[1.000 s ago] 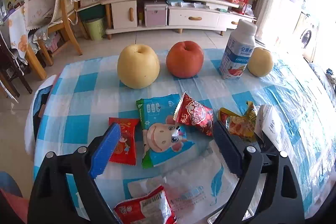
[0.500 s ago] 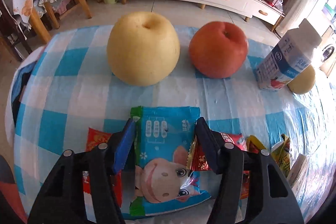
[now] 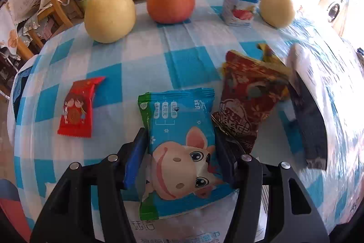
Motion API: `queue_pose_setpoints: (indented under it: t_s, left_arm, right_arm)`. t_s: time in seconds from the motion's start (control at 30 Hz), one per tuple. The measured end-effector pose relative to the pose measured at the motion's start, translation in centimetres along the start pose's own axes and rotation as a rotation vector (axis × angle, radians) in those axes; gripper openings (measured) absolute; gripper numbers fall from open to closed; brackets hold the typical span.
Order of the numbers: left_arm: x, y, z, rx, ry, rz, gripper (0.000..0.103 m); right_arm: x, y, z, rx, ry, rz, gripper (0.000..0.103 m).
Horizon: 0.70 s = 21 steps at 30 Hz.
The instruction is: Collect trash
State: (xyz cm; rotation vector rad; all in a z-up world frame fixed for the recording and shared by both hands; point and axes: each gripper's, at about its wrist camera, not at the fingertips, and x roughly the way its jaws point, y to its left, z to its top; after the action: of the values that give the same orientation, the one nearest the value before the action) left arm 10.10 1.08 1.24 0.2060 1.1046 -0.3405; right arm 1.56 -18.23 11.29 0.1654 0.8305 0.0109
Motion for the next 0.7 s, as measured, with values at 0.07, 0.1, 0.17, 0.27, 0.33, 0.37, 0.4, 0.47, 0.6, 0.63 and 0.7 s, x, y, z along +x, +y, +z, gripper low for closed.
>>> queue_pose_setpoints:
  t_s: [0.07, 0.1, 0.17, 0.27, 0.33, 0.37, 0.4, 0.47, 0.6, 0.63, 0.7]
  left_arm:
    - [-0.9, -0.7, -1.2, 0.028, 0.003, -0.052, 0.059]
    - [-1.4, -0.8, -1.7, 0.032, 0.000, -0.087, 0.059]
    - [-2.7, -0.3, -2.5, 0.021, -0.030, -0.130, 0.059]
    - [-4.9, 2.1, -2.8, -0.015, -0.112, -0.080, 0.062]
    - [-5.3, 3.9, -2.4, -0.027, -0.137, -0.004, 0.067]
    - [-5.2, 4.9, -2.2, -0.040, -0.136, 0.026, 0.067]
    - [-5.0, 5.9, -1.9, -0.057, -0.133, 0.059, 0.067]
    - [-4.4, 8.4, -1.1, -0.091, -0.125, 0.094, 0.067]
    - [-2.6, 10.9, 0.4, -0.146, -0.078, 0.092, 0.067]
    - [-2.0, 11.2, 0.7, -0.150, -0.058, 0.093, 0.067]
    - [-1.0, 11.3, 1.3, -0.152, -0.035, 0.102, 0.067]
  right_arm:
    - [-0.1, 0.2, -0.2, -0.005, 0.002, 0.005, 0.098]
    - [-0.1, 0.3, -0.2, -0.010, 0.003, 0.006, 0.098]
    - [-0.2, 0.5, -0.4, -0.022, 0.006, 0.003, 0.098]
    - [0.0, 0.7, -0.6, -0.037, 0.019, 0.006, 0.098]
    - [0.3, 0.9, -0.7, -0.045, 0.034, 0.009, 0.098]
    - [0.4, 1.1, -0.8, -0.049, 0.040, 0.014, 0.098]
    - [0.6, 1.3, -0.8, -0.053, 0.048, 0.021, 0.098]
    - [0.8, 2.0, -1.1, -0.074, 0.060, 0.044, 0.098]
    - [1.4, 4.3, -1.9, -0.160, 0.099, 0.093, 0.098]
    - [1.6, 4.9, -2.2, -0.184, 0.113, 0.108, 0.098]
    - [2.2, 6.1, -2.8, -0.228, 0.143, 0.129, 0.098]
